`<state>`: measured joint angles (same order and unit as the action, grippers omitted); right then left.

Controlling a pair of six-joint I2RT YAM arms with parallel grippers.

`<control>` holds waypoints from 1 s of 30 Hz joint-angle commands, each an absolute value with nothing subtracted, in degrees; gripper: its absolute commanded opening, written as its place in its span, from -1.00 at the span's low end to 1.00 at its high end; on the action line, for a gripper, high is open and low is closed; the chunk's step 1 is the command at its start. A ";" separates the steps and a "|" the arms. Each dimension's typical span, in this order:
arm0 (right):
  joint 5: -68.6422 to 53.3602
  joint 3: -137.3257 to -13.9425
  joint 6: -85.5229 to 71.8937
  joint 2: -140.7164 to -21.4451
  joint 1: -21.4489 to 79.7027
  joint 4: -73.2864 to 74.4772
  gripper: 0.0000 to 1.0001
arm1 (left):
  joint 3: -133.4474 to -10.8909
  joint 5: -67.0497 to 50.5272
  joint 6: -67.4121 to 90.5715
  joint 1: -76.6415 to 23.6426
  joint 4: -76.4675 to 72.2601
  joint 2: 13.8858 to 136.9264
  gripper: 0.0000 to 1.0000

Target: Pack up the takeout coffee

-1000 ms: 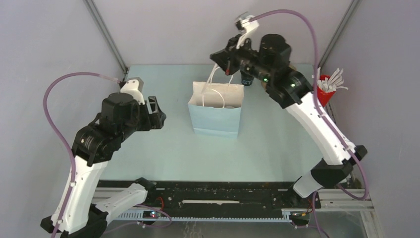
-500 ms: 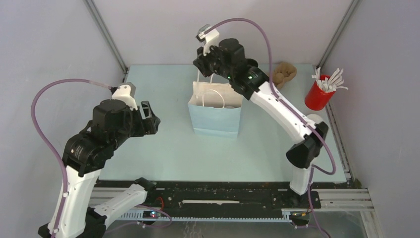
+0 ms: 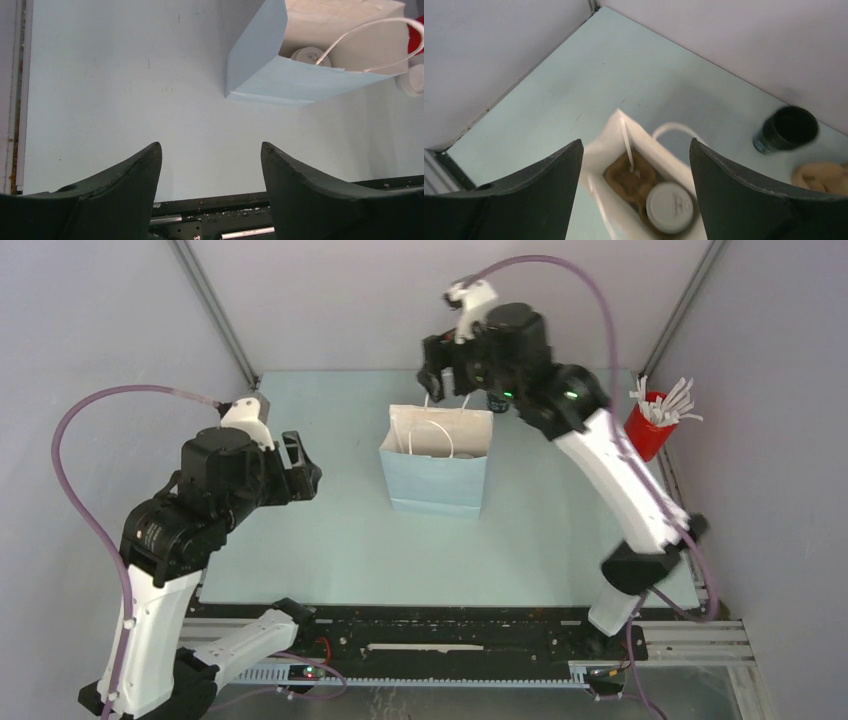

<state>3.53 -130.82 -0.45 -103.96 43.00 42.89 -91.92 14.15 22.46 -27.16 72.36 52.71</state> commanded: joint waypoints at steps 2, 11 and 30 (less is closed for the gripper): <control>8.88 -122.70 -7.54 -83.84 40.09 55.41 0.73 | -99.81 15.50 21.67 -27.42 72.13 56.12 0.58; 19.02 -108.83 -12.34 -59.56 39.74 59.43 0.99 | -115.64 16.06 20.29 -27.33 72.92 61.50 0.99; 25.26 -96.67 -11.84 -40.05 40.34 51.09 0.99 | -106.02 16.06 17.97 -29.53 57.44 41.80 1.00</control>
